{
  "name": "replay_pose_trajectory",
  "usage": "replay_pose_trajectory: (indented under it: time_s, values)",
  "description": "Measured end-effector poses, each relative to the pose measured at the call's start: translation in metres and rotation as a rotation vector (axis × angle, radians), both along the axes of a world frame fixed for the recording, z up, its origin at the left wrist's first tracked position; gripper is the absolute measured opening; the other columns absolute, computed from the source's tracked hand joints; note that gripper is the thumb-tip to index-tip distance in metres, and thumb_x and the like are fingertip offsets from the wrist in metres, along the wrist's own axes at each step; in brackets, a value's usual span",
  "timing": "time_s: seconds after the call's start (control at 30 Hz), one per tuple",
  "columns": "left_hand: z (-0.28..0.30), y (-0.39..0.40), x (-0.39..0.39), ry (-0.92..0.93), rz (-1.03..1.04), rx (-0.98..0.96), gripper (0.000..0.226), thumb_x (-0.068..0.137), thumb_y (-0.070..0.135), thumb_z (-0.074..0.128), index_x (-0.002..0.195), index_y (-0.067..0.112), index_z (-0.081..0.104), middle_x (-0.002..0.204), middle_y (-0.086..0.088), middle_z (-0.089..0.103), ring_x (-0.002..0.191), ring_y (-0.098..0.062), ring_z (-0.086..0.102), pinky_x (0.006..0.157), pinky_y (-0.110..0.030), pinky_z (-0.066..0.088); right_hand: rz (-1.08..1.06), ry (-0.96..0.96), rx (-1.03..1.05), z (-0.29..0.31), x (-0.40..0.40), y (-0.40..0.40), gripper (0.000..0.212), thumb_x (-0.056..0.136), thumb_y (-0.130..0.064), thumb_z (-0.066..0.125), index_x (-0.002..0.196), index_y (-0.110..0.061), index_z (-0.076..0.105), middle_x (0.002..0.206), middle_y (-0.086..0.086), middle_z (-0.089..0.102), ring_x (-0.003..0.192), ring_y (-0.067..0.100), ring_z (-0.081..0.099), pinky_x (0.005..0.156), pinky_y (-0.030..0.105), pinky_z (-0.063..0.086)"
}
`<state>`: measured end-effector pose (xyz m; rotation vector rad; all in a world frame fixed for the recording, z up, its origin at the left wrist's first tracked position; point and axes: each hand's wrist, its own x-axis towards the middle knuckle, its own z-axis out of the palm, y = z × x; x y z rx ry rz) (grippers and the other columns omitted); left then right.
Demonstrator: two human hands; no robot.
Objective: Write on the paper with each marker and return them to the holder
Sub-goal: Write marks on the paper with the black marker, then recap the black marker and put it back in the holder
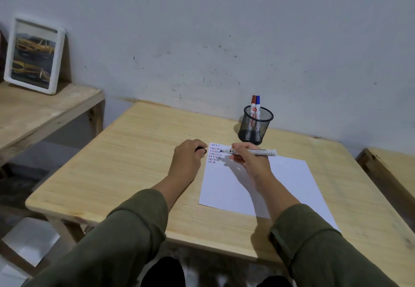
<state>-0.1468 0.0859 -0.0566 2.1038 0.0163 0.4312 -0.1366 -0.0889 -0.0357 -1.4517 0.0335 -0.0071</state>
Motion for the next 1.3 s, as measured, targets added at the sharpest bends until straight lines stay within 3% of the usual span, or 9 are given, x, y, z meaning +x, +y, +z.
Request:
replay_pose_trajectory:
  time_s: [0.1,0.2,0.37,0.53,0.67,0.8,1.17,1.3]
  values:
    - [0.018,-0.014,0.002,0.007,0.013,-0.274,0.027,0.084,0.002,0.052,0.077,0.025,0.064,0.082,0.010,0.067,0.077,-0.009,0.062,0.064,-0.009,0.048,0.008,-0.070,-0.010,0.018,0.003,-0.008,0.010,0.084,-0.001,0.063,0.083,-0.009,0.067,0.076,0.007,0.066,0.068,0.019,0.066,0.073,0.026,0.055]
    - [0.041,-0.030,0.011,-0.030,0.002,-0.363,0.025,0.081,0.000,0.056,0.077,0.024,0.063,0.083,0.002,0.069,0.073,-0.010,0.062,0.060,-0.006,0.043,0.010,-0.130,0.019,0.041,0.003,-0.013,0.016,0.084,0.003,0.060,0.076,-0.010,0.064,0.076,0.010,0.065,0.064,0.018,0.066,0.068,0.021,0.055]
    - [0.065,-0.046,0.024,-0.038,-0.054,-0.387,0.025,0.084,0.006,0.057,0.076,0.030,0.059,0.089,0.002,0.071,0.088,-0.013,0.066,0.069,-0.018,0.044,0.003,-0.173,0.061,0.069,0.003,-0.026,0.020,0.084,0.002,0.060,0.071,-0.012,0.063,0.066,0.002,0.069,0.061,0.014,0.067,0.066,0.022,0.055]
    - [0.075,-0.057,0.028,-0.031,-0.083,-0.438,0.027,0.083,0.007,0.056,0.073,0.032,0.060,0.086,0.004,0.071,0.093,-0.018,0.067,0.084,-0.033,0.051,-0.014,-0.199,0.087,0.085,0.004,-0.037,0.015,0.085,0.002,0.061,0.073,-0.009,0.062,0.082,0.011,0.067,0.066,0.017,0.067,0.080,0.029,0.054]
    - [0.082,-0.062,0.030,-0.040,-0.130,-0.510,0.027,0.084,0.003,0.055,0.075,0.028,0.062,0.087,-0.003,0.070,0.092,-0.020,0.067,0.093,-0.043,0.051,-0.007,-0.228,0.111,0.093,0.005,-0.041,0.016,0.085,0.004,0.059,0.073,-0.007,0.062,0.073,0.008,0.066,0.064,0.015,0.065,0.067,0.021,0.054]
    - [0.086,-0.067,0.032,-0.045,-0.171,-0.562,0.025,0.085,0.001,0.054,0.078,0.023,0.062,0.086,-0.003,0.070,0.083,-0.010,0.067,0.092,-0.037,0.053,-0.001,-0.232,0.122,0.097,0.006,-0.042,0.015,0.085,0.002,0.061,0.072,-0.006,0.062,0.066,0.002,0.068,0.061,0.014,0.066,0.065,0.019,0.054]
    - [0.090,-0.072,0.035,-0.034,-0.269,-0.616,0.027,0.088,0.000,0.052,0.078,0.023,0.063,0.084,0.001,0.069,0.082,-0.008,0.067,0.078,-0.017,0.052,0.013,-0.223,0.092,0.099,0.009,-0.043,0.014,0.084,0.000,0.062,0.072,-0.008,0.063,0.071,0.008,0.067,0.062,0.017,0.065,0.069,0.022,0.055]
    - [0.093,-0.073,0.036,-0.023,-0.283,-0.607,0.023,0.088,0.005,0.054,0.079,0.023,0.065,0.081,0.003,0.068,0.074,-0.004,0.065,0.079,-0.020,0.052,0.054,-0.225,0.059,0.100,0.010,-0.045,0.016,0.085,-0.001,0.061,0.071,-0.009,0.064,0.073,0.011,0.067,0.063,0.019,0.065,0.069,0.022,0.055]
